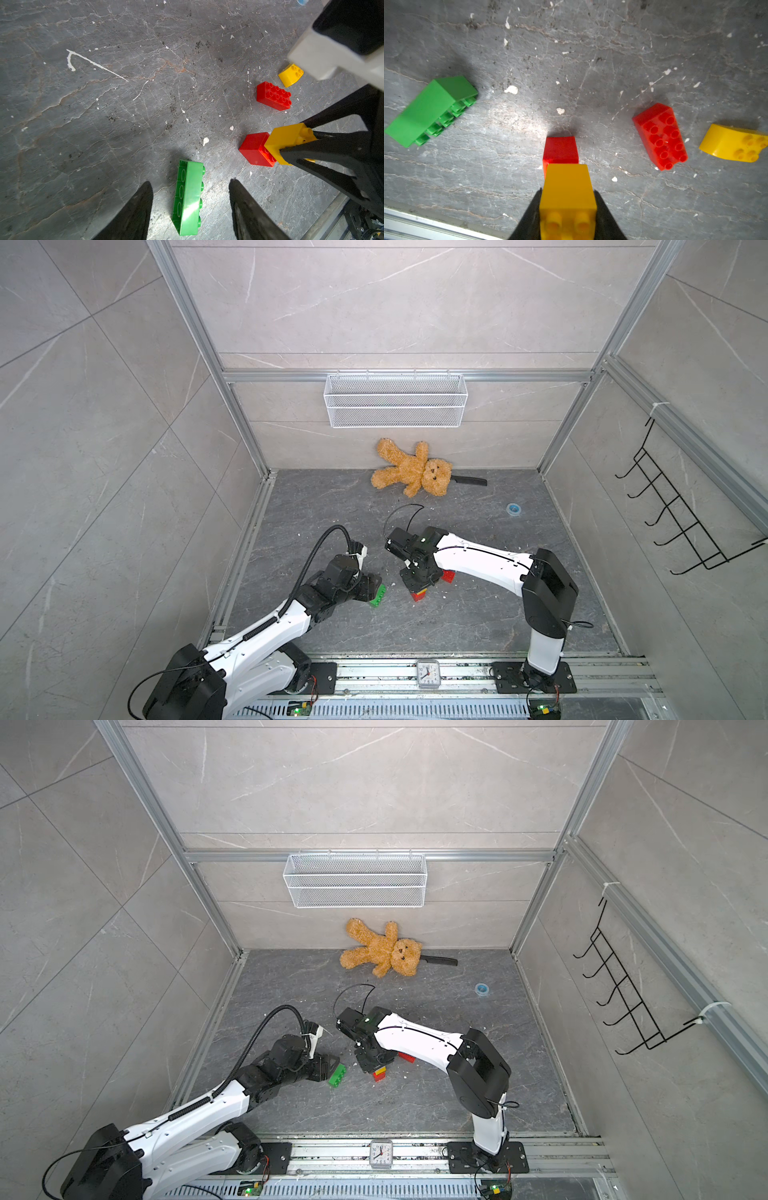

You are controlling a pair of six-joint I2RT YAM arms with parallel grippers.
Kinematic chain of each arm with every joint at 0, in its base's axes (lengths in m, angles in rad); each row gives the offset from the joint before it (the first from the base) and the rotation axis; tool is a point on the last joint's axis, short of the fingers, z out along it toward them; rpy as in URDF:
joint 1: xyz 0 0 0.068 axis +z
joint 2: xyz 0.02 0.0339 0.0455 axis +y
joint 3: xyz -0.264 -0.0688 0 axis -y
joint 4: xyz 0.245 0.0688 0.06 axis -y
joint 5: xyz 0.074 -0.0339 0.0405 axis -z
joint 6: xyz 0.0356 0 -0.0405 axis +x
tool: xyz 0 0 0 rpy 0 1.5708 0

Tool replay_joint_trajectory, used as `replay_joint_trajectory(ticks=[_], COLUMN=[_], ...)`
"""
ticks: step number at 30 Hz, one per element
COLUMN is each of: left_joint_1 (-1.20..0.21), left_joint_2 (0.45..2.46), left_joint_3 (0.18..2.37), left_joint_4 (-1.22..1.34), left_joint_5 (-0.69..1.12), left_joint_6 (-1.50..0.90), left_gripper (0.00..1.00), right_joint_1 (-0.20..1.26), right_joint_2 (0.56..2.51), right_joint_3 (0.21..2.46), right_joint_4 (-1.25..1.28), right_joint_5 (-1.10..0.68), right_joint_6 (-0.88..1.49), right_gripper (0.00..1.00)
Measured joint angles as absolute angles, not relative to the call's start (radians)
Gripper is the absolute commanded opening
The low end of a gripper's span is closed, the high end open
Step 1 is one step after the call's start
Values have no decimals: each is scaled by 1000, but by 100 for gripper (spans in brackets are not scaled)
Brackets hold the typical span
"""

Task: Assemble an ice cream with lego
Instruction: Assemble the lego brick with the lego brick.

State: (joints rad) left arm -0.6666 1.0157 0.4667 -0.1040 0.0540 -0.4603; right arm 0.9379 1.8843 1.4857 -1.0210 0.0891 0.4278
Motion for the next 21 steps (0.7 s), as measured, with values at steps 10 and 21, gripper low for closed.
replay_joint_trajectory(ticks=[10,21], left_joint_1=[-667,-667], left_joint_2=[1009,1008], left_joint_3=[467,467], left_joint_4=[-104,-110], left_joint_5=[53,52], left_joint_6=[-460,-460], left_gripper=[61,60], right_joint_1=[945,950], right_joint_2=[1888,1889], right_joint_3=[1475,1458], right_joint_4=[-1011,-993], right_joint_5=[75,78], right_joint_6=[434,440], right_gripper=[9,6])
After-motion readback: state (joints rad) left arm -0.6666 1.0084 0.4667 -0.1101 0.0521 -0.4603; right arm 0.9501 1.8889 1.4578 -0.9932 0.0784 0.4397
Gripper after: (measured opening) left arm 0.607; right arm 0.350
